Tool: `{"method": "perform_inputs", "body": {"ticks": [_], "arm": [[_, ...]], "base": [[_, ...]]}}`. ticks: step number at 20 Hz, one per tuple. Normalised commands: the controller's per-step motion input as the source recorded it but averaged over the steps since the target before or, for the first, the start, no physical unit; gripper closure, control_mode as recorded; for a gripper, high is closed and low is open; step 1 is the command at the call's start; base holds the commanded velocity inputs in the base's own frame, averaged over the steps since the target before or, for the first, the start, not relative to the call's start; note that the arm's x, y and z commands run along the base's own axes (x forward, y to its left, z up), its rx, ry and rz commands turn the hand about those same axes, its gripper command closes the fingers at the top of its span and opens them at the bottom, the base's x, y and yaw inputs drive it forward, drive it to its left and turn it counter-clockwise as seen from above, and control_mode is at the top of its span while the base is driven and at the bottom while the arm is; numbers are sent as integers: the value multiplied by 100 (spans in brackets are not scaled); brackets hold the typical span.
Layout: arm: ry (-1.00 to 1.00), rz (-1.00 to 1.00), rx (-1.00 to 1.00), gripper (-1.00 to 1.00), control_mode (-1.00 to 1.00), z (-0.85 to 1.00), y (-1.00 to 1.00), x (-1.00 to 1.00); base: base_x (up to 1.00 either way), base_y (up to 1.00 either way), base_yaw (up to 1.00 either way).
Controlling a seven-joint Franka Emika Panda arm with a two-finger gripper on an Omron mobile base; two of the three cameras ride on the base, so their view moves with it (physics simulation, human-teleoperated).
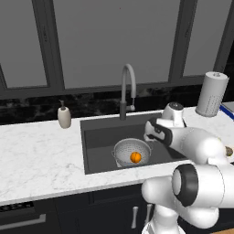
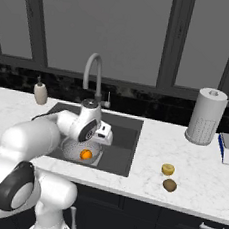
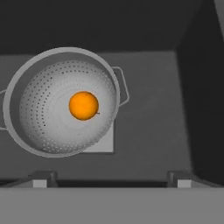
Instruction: Put the colander in the sink, put the kiwi, orange, kiwi in the colander, and turn on the sink faucet and pour water over the colander.
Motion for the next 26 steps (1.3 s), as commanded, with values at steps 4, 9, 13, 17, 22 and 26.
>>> {"method": "perform_inputs", "body": {"ticks": [4,9,13,17,22,26], "arm": [[2,0,-9,-100,-100,25,-60,-50],[0,0,-5,-100,-100,8,-74,-39],[0,0,-2,-100,-100,12,-77,-27],[2,0,0,-100,-100,20,-77,-8],[5,0,0,-100,-100,20,-77,0],[6,0,0,-100,-100,15,-75,0]], "base": [[0,0,0],[0,0,0],[0,0,0],[0,0,0],[0,0,0],[0,0,0]]}}
